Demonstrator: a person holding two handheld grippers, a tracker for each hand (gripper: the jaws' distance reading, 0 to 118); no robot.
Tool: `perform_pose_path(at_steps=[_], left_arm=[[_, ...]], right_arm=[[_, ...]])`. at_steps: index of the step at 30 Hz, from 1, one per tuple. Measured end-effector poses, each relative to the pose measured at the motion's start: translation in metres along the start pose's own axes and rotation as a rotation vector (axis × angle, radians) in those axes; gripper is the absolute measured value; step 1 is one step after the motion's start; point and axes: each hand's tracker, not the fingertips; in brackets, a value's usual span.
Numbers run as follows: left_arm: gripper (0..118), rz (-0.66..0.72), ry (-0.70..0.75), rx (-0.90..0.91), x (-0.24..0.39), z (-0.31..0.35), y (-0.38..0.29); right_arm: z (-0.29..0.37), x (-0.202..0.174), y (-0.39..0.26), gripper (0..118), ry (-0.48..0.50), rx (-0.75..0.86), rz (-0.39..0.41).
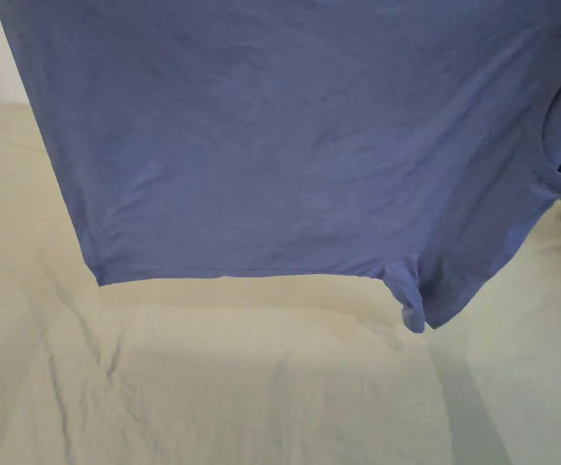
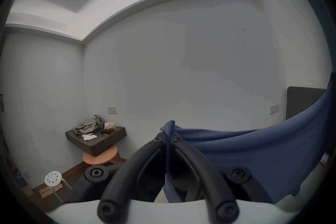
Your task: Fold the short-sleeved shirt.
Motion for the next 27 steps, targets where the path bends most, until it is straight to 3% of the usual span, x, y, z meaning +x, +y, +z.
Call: perform_pose_path(at_steps=[7, 15, 25, 27], left_arm=[[0, -0.031, 0.012, -0.053, 0.003, -0.024, -0.053], [0, -0.042, -0.017, -0.206, -0.006, 0.016, -0.177], [0, -0.136, -0.054, -0.503, -0.031, 0.183, -0.347], [0, -0.176, -0.094, -0.601, -0.036, 0.22, -0.378]], right_arm=[[-0.026, -0.049, -0.058, 1, 0.072, -0.102, 0.027], [-0.005, -0.088, -0.161, 1, 0.214, -0.242, 0.036], [0.162, -0.079, -0.299, 1, 0.429, -0.498, -0.005], [0.206, -0.078, -0.334, 1, 0.454, -0.564, 0.036]])
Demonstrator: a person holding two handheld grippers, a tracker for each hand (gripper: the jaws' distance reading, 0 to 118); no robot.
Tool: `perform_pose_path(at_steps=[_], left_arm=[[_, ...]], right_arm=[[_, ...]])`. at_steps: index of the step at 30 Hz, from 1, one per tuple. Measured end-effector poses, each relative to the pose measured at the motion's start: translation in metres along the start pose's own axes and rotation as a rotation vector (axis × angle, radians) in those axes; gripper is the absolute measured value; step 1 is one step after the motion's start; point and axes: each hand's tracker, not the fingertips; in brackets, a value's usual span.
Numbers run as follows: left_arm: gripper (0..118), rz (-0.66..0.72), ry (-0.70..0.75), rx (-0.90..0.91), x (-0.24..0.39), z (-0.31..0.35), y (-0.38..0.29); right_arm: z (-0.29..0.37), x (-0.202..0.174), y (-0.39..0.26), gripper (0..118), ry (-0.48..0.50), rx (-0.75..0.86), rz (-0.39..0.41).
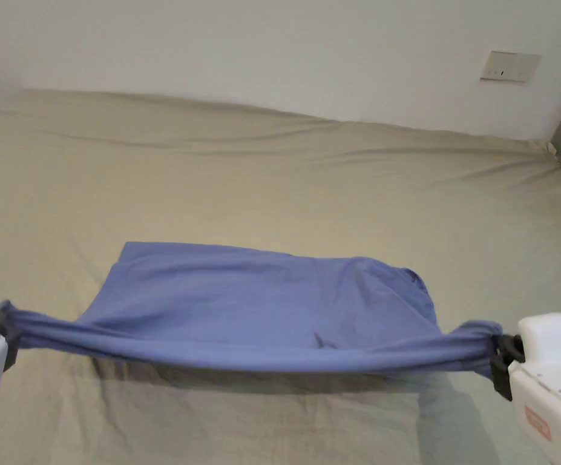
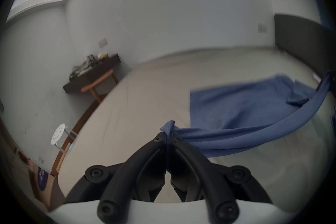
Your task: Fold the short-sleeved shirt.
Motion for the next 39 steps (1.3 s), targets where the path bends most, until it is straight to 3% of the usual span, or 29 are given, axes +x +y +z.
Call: perform_pose_path(at_steps=[6, 12, 18, 27, 28, 29, 30, 31, 32, 33, 34, 35, 39], left_arm=[[0, -0.169, -0.077, -0.245, 0.008, 0.024, -0.12], [0, -0.288, -0.106, -0.338, 0.012, 0.049, -0.162], [0, -0.253, -0.137, -0.392, -0.005, 0.063, -0.176], [0, -0.3, -0.204, -0.486, 0.008, 0.062, -0.182], [2, -0.303, -0.2, -0.478, 0.01, 0.062, -0.179], [4, -0.301, -0.198, -0.465, 0.011, 0.063, -0.174], [6, -0.271, -0.213, -0.437, 0.01, 0.065, -0.165], [10, -0.2, -0.245, -0.403, 0.007, 0.065, -0.155], [22, -0.132, -0.278, -0.371, 0.003, 0.065, -0.145], [47, -0.076, -0.302, -0.326, -0.002, 0.066, -0.13], [89, -0.052, -0.297, -0.29, -0.002, 0.069, -0.115], [105, -0.045, -0.287, -0.242, -0.002, 0.07, -0.097], [109, 0.005, -0.251, 0.056, 0.004, 0.096, -0.016]], right_arm=[[0.041, -0.035, -0.106, 1, 0.128, -0.25, 0.017], [0.076, -0.049, -0.142, 1, 0.145, -0.39, 0.07], [0.092, -0.027, -0.156, 1, 0.176, -0.461, -0.071], [0.073, -0.023, -0.168, 2, 0.213, -0.599, -0.088], [0.071, -0.022, -0.166, 9, 0.219, -0.6, -0.093], [0.071, -0.022, -0.162, 26, 0.207, -0.593, -0.083], [0.072, -0.021, -0.154, 59, 0.146, -0.549, -0.053], [0.074, -0.018, -0.145, 99, 0.101, -0.509, -0.023], [0.076, -0.014, -0.135, 109, 0.1, -0.478, -0.027], [0.081, -0.01, -0.119, 110, 0.09, -0.418, -0.039], [0.087, -0.005, -0.101, 110, 0.093, -0.355, -0.059], [0.094, -0.003, -0.079, 110, 0.076, -0.288, -0.07], [0.135, -0.004, 0.009, 110, 0.02, 0.035, -0.079]])
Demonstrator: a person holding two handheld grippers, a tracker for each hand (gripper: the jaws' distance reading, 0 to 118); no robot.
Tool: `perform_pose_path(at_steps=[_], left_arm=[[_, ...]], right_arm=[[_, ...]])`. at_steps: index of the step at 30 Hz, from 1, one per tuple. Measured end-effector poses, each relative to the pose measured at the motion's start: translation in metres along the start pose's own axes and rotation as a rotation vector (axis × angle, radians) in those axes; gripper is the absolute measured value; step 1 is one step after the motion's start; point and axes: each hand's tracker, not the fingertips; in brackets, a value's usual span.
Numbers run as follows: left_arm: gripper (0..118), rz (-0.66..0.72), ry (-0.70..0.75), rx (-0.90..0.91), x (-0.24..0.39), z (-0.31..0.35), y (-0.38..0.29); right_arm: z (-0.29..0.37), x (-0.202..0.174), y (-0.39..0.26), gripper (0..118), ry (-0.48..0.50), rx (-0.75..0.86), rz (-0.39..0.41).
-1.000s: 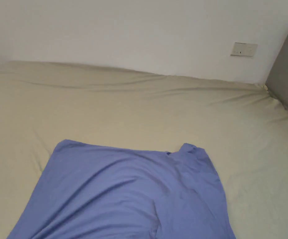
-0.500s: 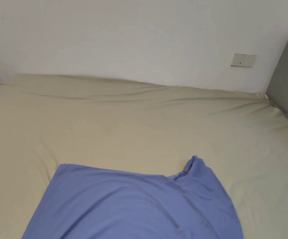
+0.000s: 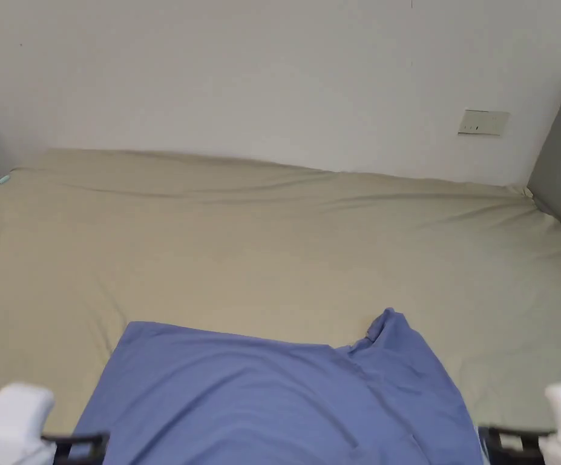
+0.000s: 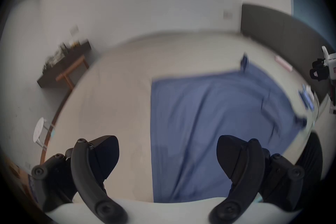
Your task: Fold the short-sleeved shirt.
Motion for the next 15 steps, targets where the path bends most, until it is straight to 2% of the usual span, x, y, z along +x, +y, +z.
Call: perform_pose_path(at_steps=[4, 7, 11, 12, 15], left_arm=[[109, 0.122, 0.05, 0.343, 0.021, 0.036, 0.078], [108, 0.124, 0.115, 0.544, 0.043, 0.067, 0.118], [98, 0.076, 0.202, 0.666, 0.075, 0.094, 0.148], [89, 0.066, 0.2, 0.687, 0.082, 0.098, 0.151], [27, 0.042, 0.2, 0.7, 0.098, 0.097, 0.155]], right_arm=[[0.048, -0.03, 0.073, 109, -0.045, 0.326, 0.002], [0.073, -0.053, 0.106, 107, -0.073, 0.451, 0.017], [0.091, -0.086, 0.125, 99, -0.11, 0.584, 0.07], [0.092, -0.093, 0.126, 93, -0.111, 0.608, 0.084], [0.09, -0.108, 0.127, 17, -0.144, 0.628, 0.105]])
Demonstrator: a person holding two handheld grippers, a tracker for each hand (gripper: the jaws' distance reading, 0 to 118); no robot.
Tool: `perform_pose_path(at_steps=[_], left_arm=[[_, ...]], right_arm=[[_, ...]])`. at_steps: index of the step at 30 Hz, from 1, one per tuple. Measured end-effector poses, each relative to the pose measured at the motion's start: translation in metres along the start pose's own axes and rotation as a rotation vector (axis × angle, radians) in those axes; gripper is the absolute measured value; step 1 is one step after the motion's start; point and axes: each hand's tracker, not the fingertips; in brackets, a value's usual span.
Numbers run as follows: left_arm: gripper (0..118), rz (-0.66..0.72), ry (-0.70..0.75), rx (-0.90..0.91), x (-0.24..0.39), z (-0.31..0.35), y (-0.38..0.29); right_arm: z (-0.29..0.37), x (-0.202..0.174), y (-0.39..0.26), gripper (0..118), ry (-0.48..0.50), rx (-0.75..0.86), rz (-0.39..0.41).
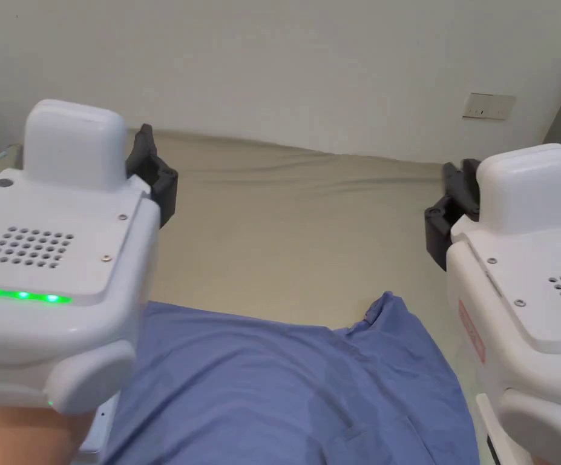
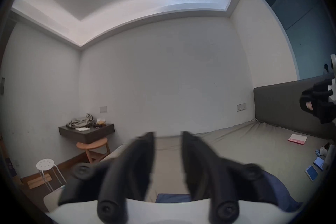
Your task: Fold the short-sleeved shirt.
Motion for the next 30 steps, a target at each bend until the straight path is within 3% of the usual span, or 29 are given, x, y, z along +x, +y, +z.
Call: perform_pose_path(at_steps=[1, 3, 8, 13, 16, 20, 25, 27, 30], left_arm=[[12, -0.007, -0.007, 0.002, 0.004, -0.001, -0.001], [0, -0.016, -0.037, -0.019, 0.009, -0.006, -0.004], [0, -0.015, -0.055, -0.05, 0.016, -0.02, -0.017], [0, -0.051, -0.066, -0.135, 0.018, -0.045, -0.053], [0, -0.084, -0.092, -0.274, 0.015, -0.069, -0.101], [0, -0.097, -0.174, -0.607, -0.005, -0.119, -0.203], [2, -0.156, -0.13, -0.897, -0.036, -0.195, -0.317], [14, -0.098, -0.087, -0.911, -0.05, -0.231, -0.34], [105, 0.023, -0.075, -0.973, -0.063, -0.283, -0.366]], right_arm=[[-0.002, -0.002, -0.003, 5, 0.029, 0.007, -0.022], [-0.008, -0.005, -0.005, 2, 0.09, -0.044, -0.052], [-0.023, -0.015, -0.024, 2, 0.069, -0.069, -0.02], [-0.044, -0.015, -0.049, 2, 0.053, -0.123, -0.038], [-0.062, -0.015, -0.074, 2, 0.068, -0.19, -0.054], [-0.086, -0.008, -0.121, 2, 0.067, -0.312, -0.045], [-0.115, 0.012, -0.167, 2, 0.051, -0.432, -0.046], [-0.126, 0.02, -0.181, 2, 0.035, -0.466, -0.038], [-0.138, 0.03, -0.195, 2, 0.023, -0.505, -0.038]])
